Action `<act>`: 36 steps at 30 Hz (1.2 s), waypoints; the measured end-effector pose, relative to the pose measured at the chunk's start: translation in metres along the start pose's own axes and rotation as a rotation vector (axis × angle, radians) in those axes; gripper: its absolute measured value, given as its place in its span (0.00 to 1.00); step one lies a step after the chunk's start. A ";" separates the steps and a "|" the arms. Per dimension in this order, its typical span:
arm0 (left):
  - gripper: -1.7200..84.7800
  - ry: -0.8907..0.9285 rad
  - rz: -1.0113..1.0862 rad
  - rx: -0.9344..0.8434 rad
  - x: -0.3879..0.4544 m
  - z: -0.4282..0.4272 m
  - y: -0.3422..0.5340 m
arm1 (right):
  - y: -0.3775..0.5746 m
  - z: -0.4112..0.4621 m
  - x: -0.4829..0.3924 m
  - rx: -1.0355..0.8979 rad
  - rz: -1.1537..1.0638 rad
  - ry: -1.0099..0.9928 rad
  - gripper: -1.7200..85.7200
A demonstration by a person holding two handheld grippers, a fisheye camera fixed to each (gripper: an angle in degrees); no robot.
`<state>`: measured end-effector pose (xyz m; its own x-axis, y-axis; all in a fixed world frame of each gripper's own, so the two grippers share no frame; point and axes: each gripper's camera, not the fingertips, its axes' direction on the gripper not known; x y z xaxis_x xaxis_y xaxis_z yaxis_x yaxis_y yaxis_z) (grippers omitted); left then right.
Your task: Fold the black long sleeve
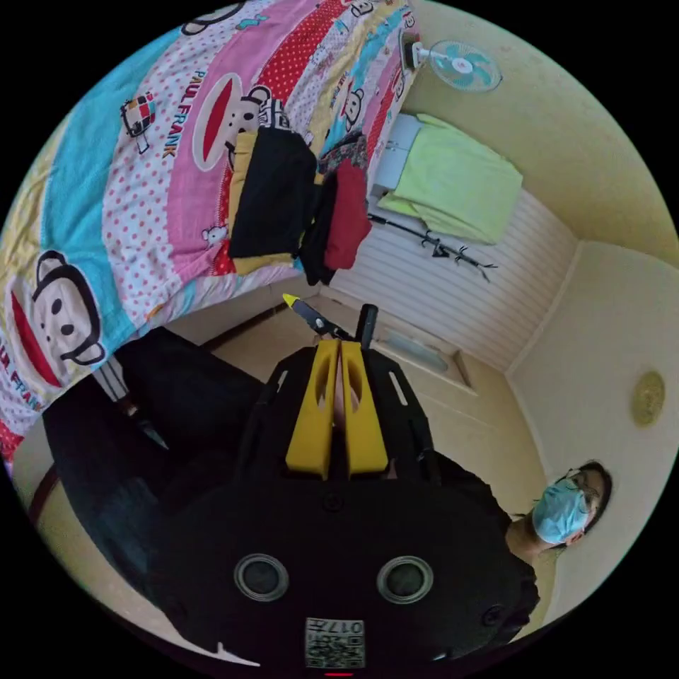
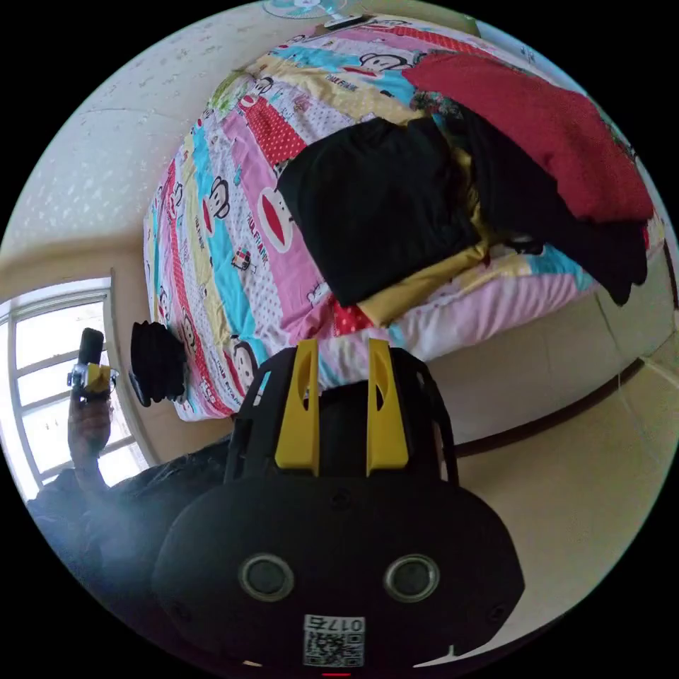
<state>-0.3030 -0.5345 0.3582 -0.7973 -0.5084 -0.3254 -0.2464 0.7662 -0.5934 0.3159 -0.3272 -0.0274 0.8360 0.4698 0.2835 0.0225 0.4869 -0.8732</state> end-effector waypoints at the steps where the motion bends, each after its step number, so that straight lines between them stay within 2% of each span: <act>1: 0.01 0.072 -0.011 0.042 0.007 -0.004 -0.001 | -0.020 -0.014 0.001 0.028 -0.033 0.026 0.15; 5: 0.01 0.229 -0.019 0.169 0.030 -0.020 -0.004 | -0.088 -0.058 0.000 0.118 -0.138 0.199 0.16; 9: 0.01 0.506 0.052 0.284 0.048 -0.028 -0.005 | -0.128 -0.071 0.007 0.158 -0.163 0.167 0.16; 12: 0.01 0.467 0.032 0.315 0.052 -0.034 -0.001 | -0.149 -0.040 0.022 0.028 -0.112 0.097 0.14; 13: 0.01 0.444 0.028 0.333 0.053 -0.038 0.002 | -0.154 -0.021 0.036 -0.083 -0.021 0.096 0.13; 14: 0.01 0.438 0.029 0.348 0.052 -0.041 0.004 | -0.149 -0.013 0.047 -0.096 0.077 0.064 0.10; 16: 0.01 0.427 0.029 0.416 0.049 -0.051 0.011 | -0.133 -0.025 0.046 -0.005 0.104 -0.005 0.08; 18: 0.01 0.413 0.025 0.450 0.044 -0.057 0.016 | -0.115 -0.043 0.024 0.043 0.017 -0.108 0.06; 20: 0.01 0.406 0.013 0.475 0.040 -0.061 0.019 | -0.074 -0.070 -0.033 0.108 -0.224 -0.337 0.05; 22: 0.01 0.410 0.006 0.507 0.032 -0.066 0.021 | -0.037 -0.076 -0.090 0.068 -0.445 -0.501 0.05; 24: 0.01 0.395 -0.002 0.517 0.025 -0.067 0.020 | 0.003 -0.062 -0.148 -0.055 -0.656 -0.594 0.04; 26: 0.01 0.345 -0.021 0.527 0.017 -0.069 0.019 | 0.053 -0.015 -0.210 -0.383 -0.880 -0.817 0.04; 27: 0.01 0.292 -0.042 0.534 0.011 -0.070 0.019 | 0.064 -0.002 -0.222 -0.485 -0.917 -0.844 0.04; 28: 0.01 0.241 -0.070 0.540 0.005 -0.071 0.020 | 0.082 0.019 -0.238 -0.636 -0.976 -0.792 0.04; 29: 0.01 0.219 -0.084 0.545 0.002 -0.072 0.020 | 0.092 0.030 -0.241 -0.649 -0.969 -0.680 0.05; 33: 0.02 0.145 -0.116 0.575 -0.018 -0.071 0.021 | 0.077 0.023 -0.216 -0.477 -0.800 -0.541 0.06; 36: 0.05 -0.020 -0.143 0.561 -0.031 -0.062 0.010 | 0.043 -0.002 -0.193 -0.234 -0.700 -0.291 0.09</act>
<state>-0.3151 -0.4867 0.4076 -0.7657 -0.6029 -0.2242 -0.0165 0.3668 -0.9301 0.1568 -0.3981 -0.1201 0.4088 0.3009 0.8616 0.6316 0.5882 -0.5051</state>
